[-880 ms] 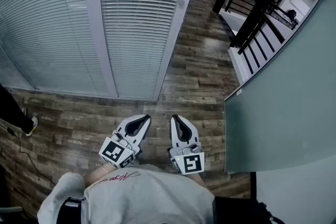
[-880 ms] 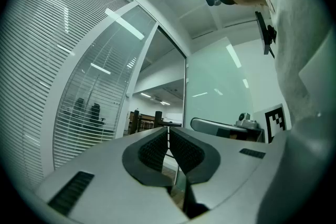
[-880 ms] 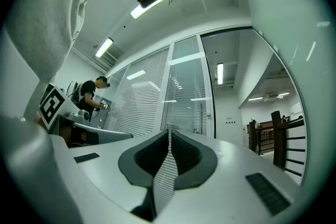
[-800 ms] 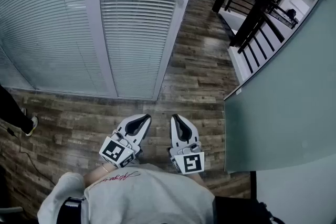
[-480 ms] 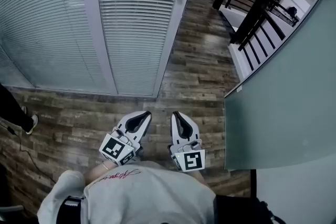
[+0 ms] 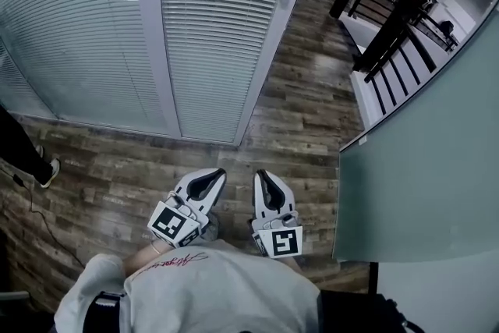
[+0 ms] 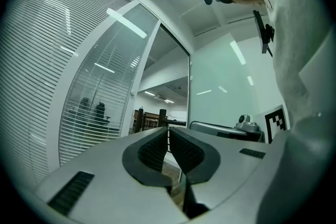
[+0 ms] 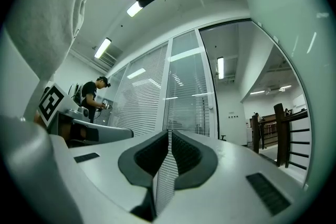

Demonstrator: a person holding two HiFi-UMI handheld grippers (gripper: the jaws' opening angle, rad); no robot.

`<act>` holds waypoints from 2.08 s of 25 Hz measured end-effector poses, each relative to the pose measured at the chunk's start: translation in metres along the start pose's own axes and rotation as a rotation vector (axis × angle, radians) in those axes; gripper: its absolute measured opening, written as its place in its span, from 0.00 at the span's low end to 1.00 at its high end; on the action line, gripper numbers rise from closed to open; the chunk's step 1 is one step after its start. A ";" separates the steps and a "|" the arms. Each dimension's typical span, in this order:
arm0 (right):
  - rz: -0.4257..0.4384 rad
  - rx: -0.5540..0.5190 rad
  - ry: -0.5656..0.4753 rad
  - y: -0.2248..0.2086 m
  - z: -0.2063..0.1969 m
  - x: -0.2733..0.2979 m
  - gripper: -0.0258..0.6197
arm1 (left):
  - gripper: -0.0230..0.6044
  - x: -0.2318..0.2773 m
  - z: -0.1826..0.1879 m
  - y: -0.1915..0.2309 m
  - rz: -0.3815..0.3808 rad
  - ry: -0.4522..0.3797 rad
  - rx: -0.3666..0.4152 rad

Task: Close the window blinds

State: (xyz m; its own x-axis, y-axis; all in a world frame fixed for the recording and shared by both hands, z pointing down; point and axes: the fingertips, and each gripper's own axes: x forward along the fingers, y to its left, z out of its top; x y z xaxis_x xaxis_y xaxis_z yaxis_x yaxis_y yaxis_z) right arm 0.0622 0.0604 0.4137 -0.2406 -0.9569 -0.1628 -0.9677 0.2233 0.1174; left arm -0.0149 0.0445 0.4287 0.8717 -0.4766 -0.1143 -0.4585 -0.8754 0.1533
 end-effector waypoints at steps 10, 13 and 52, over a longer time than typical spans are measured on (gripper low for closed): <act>-0.042 0.028 0.018 -0.036 -0.019 0.037 0.09 | 0.07 0.050 0.004 0.037 -0.008 -0.006 -0.010; -0.043 -0.008 0.014 -0.048 -0.017 0.064 0.09 | 0.07 0.069 0.012 0.057 -0.021 -0.021 -0.003; -0.177 -0.828 0.072 -0.265 0.050 0.371 0.20 | 0.07 0.154 0.018 0.171 0.087 -0.043 0.029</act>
State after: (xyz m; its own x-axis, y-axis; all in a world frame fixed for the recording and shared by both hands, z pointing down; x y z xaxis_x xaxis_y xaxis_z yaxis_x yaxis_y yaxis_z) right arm 0.2253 -0.3445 0.2731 -0.0579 -0.9807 -0.1866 -0.6158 -0.1120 0.7799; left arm 0.0377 -0.1797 0.4195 0.8200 -0.5538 -0.1442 -0.5379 -0.8319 0.1364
